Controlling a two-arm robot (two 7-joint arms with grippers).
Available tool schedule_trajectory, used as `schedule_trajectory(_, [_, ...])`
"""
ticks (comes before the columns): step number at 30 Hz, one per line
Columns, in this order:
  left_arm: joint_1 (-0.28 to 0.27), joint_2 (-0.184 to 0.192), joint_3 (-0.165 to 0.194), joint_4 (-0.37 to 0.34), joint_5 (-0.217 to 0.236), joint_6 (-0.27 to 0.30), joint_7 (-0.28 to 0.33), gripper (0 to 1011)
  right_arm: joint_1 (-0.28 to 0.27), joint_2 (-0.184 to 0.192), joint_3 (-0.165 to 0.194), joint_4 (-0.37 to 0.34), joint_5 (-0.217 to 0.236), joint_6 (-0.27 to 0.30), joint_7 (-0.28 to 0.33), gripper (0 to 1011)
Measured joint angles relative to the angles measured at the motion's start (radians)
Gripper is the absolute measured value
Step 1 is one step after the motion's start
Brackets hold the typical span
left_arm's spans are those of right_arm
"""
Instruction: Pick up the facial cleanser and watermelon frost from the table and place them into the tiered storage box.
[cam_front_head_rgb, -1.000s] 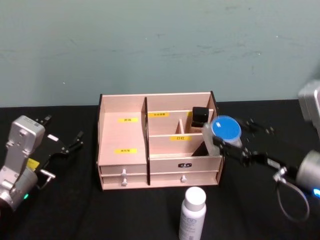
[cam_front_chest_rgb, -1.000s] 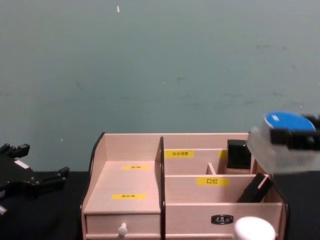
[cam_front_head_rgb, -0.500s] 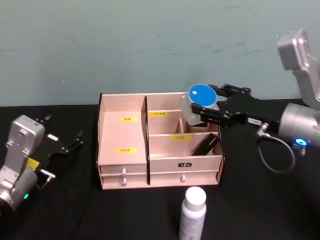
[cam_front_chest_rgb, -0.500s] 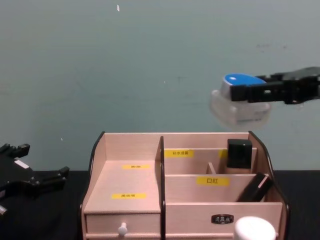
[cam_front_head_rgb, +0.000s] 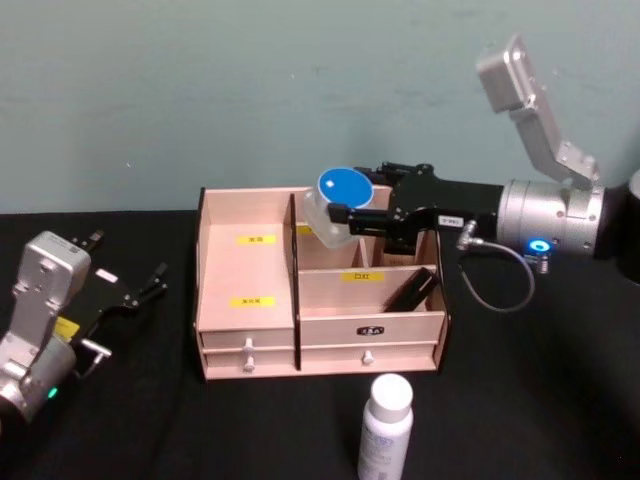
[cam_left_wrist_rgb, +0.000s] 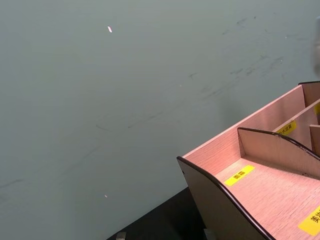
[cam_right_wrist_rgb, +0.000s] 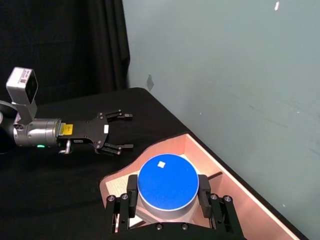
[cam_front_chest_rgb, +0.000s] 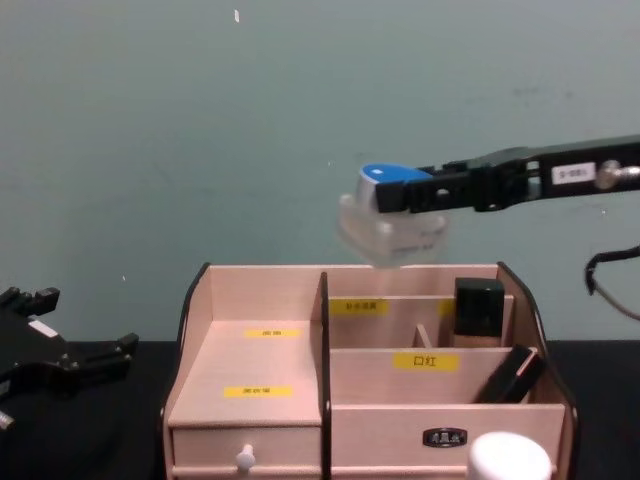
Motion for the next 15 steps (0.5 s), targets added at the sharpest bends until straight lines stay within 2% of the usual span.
schedule_trajectory(9, [0.0, 0.0, 0.0, 0.0, 0.0, 0.0, 0.0, 1001, 0.084, -0.069, -0.072, 0.158, -0.014, -0.055, 0.029, 724])
schedule_trajectory(15, [0.0, 0.0, 0.0, 0.0, 0.0, 0.0, 0.0, 1001, 0.128, -0.11, -0.115, 0.238, -0.024, -0.092, 0.039, 726])
